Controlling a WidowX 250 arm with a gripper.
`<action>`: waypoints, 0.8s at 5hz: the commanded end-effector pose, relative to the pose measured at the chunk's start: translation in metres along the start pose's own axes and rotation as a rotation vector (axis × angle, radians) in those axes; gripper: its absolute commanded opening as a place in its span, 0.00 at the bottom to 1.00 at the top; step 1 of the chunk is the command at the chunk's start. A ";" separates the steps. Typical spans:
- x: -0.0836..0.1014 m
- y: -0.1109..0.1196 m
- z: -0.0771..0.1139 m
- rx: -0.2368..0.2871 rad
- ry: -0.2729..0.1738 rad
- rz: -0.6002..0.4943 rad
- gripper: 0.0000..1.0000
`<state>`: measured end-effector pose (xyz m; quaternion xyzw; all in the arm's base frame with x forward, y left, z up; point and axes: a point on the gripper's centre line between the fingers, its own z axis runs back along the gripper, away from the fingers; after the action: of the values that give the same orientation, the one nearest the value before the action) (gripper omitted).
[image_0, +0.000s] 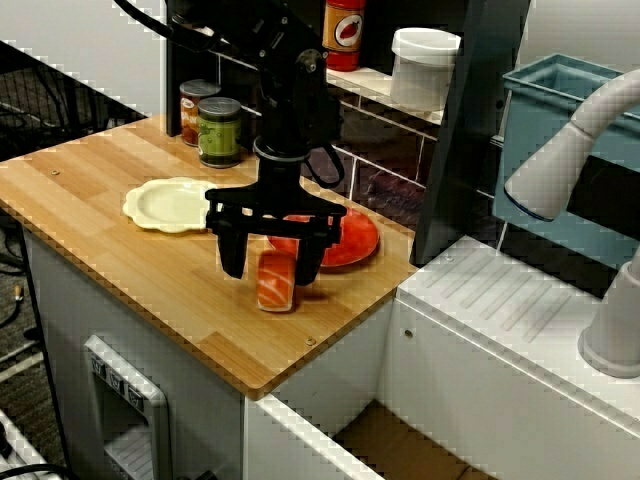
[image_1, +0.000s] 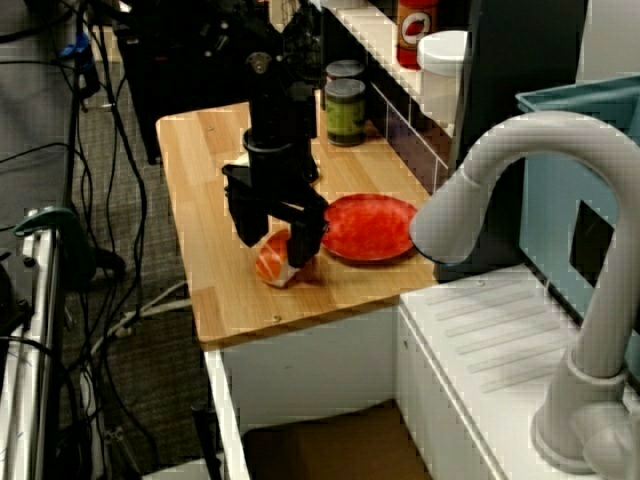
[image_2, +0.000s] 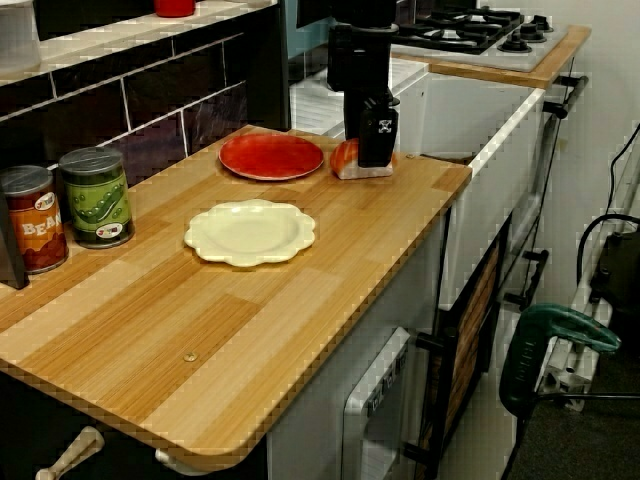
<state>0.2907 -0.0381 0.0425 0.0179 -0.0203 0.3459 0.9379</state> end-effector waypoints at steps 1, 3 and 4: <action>0.009 0.008 0.008 -0.068 -0.029 0.041 0.02; 0.012 0.012 0.008 -0.053 -0.039 0.054 0.00; 0.020 0.019 0.029 -0.078 -0.005 0.027 0.00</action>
<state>0.2834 -0.0131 0.0530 -0.0053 -0.0011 0.3577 0.9338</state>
